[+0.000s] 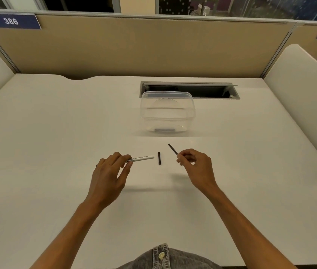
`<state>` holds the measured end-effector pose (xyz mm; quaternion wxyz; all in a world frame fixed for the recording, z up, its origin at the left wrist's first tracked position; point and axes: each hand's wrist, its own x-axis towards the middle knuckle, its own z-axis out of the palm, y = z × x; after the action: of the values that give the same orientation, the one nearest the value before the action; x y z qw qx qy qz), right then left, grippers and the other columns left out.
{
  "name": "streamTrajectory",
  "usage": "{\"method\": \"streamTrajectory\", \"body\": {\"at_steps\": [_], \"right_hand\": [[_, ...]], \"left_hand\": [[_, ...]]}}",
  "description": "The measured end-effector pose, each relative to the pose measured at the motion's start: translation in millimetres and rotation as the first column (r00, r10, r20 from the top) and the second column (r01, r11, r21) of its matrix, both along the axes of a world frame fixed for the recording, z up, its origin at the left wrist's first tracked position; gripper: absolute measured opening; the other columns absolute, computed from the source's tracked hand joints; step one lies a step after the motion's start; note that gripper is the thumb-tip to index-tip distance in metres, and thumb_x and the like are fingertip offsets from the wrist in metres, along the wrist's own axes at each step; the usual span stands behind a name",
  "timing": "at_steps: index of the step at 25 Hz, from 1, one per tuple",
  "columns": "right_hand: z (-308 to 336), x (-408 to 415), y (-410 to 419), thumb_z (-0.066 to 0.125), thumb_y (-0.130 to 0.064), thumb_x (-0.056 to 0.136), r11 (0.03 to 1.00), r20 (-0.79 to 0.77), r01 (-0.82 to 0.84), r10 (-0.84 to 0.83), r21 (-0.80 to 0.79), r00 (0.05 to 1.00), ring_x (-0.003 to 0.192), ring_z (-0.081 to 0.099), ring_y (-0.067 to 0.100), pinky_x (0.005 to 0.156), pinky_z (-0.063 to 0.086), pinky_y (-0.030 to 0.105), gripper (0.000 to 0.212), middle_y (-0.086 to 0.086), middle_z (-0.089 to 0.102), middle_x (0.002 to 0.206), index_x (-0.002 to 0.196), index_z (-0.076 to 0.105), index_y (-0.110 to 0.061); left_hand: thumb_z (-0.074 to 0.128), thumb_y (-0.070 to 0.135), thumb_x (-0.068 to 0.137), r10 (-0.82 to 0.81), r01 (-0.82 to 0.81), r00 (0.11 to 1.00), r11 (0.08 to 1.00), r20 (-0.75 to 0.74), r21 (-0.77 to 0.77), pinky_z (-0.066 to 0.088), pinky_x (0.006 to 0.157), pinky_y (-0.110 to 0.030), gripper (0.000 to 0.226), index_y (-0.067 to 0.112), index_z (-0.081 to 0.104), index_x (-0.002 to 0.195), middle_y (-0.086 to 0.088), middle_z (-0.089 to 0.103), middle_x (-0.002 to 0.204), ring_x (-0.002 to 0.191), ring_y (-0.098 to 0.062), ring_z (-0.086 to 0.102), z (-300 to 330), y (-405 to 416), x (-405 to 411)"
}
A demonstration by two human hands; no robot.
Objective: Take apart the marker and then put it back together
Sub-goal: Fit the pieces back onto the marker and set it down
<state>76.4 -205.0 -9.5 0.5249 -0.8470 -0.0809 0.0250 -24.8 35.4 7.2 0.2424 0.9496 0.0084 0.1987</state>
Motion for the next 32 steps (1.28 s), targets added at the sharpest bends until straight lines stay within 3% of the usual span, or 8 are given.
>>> {"method": "streamTrajectory", "body": {"at_steps": [2, 5, 7, 10, 22, 26, 30, 32], "right_hand": [[11, -15, 0, 0.067, -0.019, 0.088, 0.993, -0.012, -0.031, 0.033, 0.112, 0.999, 0.077, 0.068, 0.005, 0.067, 0.049, 0.016, 0.012, -0.014, 0.072, 0.077, 0.084, 0.07, -0.03], [23, -27, 2, 0.068, -0.021, 0.088, 0.977, -0.051, -0.045, 0.057, 0.21, 0.997, 0.082, 0.067, 0.008, 0.07, 0.05, 0.027, 0.011, -0.014, 0.073, 0.081, 0.087, 0.072, -0.031], [28, -30, 4, 0.068, -0.021, 0.089, 0.97, -0.044, -0.047, 0.059, 0.239, 0.997, 0.083, 0.066, 0.007, 0.067, 0.047, 0.021, 0.011, -0.013, 0.074, 0.082, 0.087, 0.072, -0.031], [33, -32, 6, 0.068, -0.02, 0.088, 0.971, -0.011, -0.05, 0.054, 0.233, 0.998, 0.081, 0.065, 0.005, 0.061, 0.041, 0.013, 0.011, -0.016, 0.073, 0.082, 0.086, 0.073, -0.03], [38, -29, 5, 0.068, -0.024, 0.088, 0.99, 0.056, -0.098, 0.093, 0.106, 0.994, 0.087, 0.062, 0.001, 0.061, 0.04, 0.02, 0.01, -0.022, 0.071, 0.087, 0.088, 0.072, -0.032], [40, -28, 6, 0.063, -0.024, 0.092, 0.984, 0.175, -0.176, 0.173, 0.002, 0.969, 0.087, 0.061, 0.001, 0.06, 0.039, 0.011, 0.008, -0.017, 0.07, 0.09, 0.093, 0.071, -0.024], [41, -27, 9, 0.064, -0.023, 0.091, 0.985, 0.176, -0.168, 0.158, 0.044, 0.972, 0.088, 0.061, 0.003, 0.059, 0.038, 0.013, 0.007, -0.018, 0.07, 0.09, 0.092, 0.071, -0.026], [41, -28, 13, 0.067, -0.022, 0.089, 0.981, 0.132, -0.151, 0.135, 0.118, 0.982, 0.087, 0.063, 0.004, 0.06, 0.041, 0.021, 0.008, -0.019, 0.07, 0.088, 0.09, 0.071, -0.028]], "left_hand": [[0.046, 0.031, 0.095, 0.004, -0.004, 1.0, 1.0, -0.008, -0.018, 0.044, 0.064, -0.036, 0.021, 0.02, 0.063, 0.099, 0.008, 0.055, 0.08, 0.064, -0.016, 0.053, 1, -1, -5], [0.045, 0.032, 0.096, 0.022, -0.022, 1.0, 0.998, 0.0, -0.054, 0.043, 0.063, -0.034, 0.023, 0.019, 0.064, 0.099, 0.011, 0.051, 0.079, 0.062, -0.017, 0.051, 4, -2, -4], [0.047, 0.03, 0.095, 0.025, -0.025, 1.0, 0.997, 0.012, -0.067, 0.042, 0.063, -0.032, 0.02, 0.019, 0.064, 0.099, 0.013, 0.048, 0.079, 0.062, -0.014, 0.048, 7, -4, -1], [0.048, 0.029, 0.095, 0.024, -0.023, 0.999, 0.997, 0.021, -0.069, 0.041, 0.064, -0.03, 0.019, 0.019, 0.063, 0.098, 0.015, 0.046, 0.078, 0.061, -0.011, 0.045, 8, -7, 0], [0.05, 0.027, 0.095, -0.006, 0.006, 1.0, 0.999, 0.015, -0.041, 0.043, 0.065, -0.033, 0.017, 0.019, 0.064, 0.099, 0.011, 0.052, 0.08, 0.064, -0.014, 0.052, 9, -5, 0], [0.051, 0.026, 0.095, -0.079, 0.079, 0.997, 0.996, 0.0, 0.045, 0.043, 0.067, -0.034, 0.019, 0.017, 0.066, 0.102, 0.006, 0.059, 0.084, 0.07, -0.013, 0.054, 8, -8, -1], [0.051, 0.025, 0.095, -0.072, 0.072, 0.997, 0.997, 0.004, 0.011, 0.043, 0.066, -0.034, 0.018, 0.017, 0.066, 0.101, 0.007, 0.058, 0.083, 0.069, -0.013, 0.054, 9, -12, 0], [0.05, 0.026, 0.095, -0.067, 0.067, 0.998, 0.998, 0.002, -0.01, 0.043, 0.066, -0.033, 0.018, 0.018, 0.065, 0.1, 0.009, 0.056, 0.081, 0.068, -0.014, 0.054, 10, -13, 1]]}}
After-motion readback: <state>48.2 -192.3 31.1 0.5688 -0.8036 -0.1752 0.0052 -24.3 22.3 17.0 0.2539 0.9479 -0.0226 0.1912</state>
